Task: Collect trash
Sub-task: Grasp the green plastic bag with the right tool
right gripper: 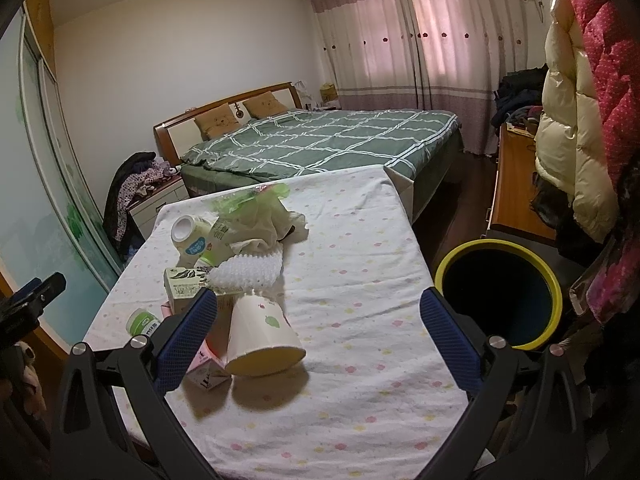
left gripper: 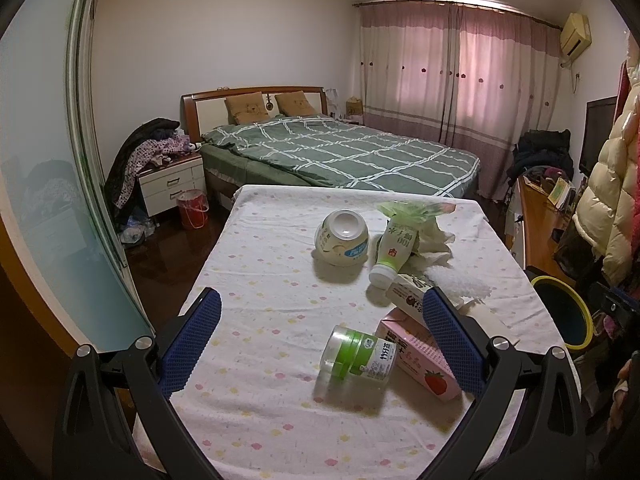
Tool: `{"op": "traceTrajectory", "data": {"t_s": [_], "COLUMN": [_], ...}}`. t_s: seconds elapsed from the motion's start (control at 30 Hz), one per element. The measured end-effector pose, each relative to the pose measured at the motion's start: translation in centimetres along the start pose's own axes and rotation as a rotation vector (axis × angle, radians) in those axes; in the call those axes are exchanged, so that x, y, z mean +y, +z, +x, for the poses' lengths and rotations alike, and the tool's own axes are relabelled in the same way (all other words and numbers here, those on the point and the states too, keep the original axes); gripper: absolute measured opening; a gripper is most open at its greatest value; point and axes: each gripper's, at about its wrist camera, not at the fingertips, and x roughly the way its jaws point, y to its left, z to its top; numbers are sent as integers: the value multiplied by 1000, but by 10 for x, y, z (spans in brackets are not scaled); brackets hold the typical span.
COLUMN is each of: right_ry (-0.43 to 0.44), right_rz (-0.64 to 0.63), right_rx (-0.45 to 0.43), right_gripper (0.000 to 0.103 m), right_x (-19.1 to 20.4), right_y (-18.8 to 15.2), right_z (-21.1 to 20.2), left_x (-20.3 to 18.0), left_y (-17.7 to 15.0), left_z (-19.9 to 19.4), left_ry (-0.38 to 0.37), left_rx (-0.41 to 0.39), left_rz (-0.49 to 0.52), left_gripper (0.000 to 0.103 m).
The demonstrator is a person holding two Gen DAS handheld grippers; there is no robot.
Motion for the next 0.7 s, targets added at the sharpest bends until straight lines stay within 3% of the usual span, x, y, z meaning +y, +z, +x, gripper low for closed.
{"op": "traceTrajectory", "data": {"t_s": [0.33,0.6,0.7], "right_ry": [55,69,70], "right_rz": [-13,-66,-60], "right_rx": [17,45,67], "right_gripper": [97,97,89], "right_x": [19,49,56], "right_y": [30,77,92], "right_z": [52,125,155], "left_x": [-1,1,0], "left_y": [8,17,20], "left_z": [31,65,78], "left_ry": [17,28,24], "left_rx": [10,27,37], "left_rz": [6,6,8], "left_gripper": [99,99,99]}}
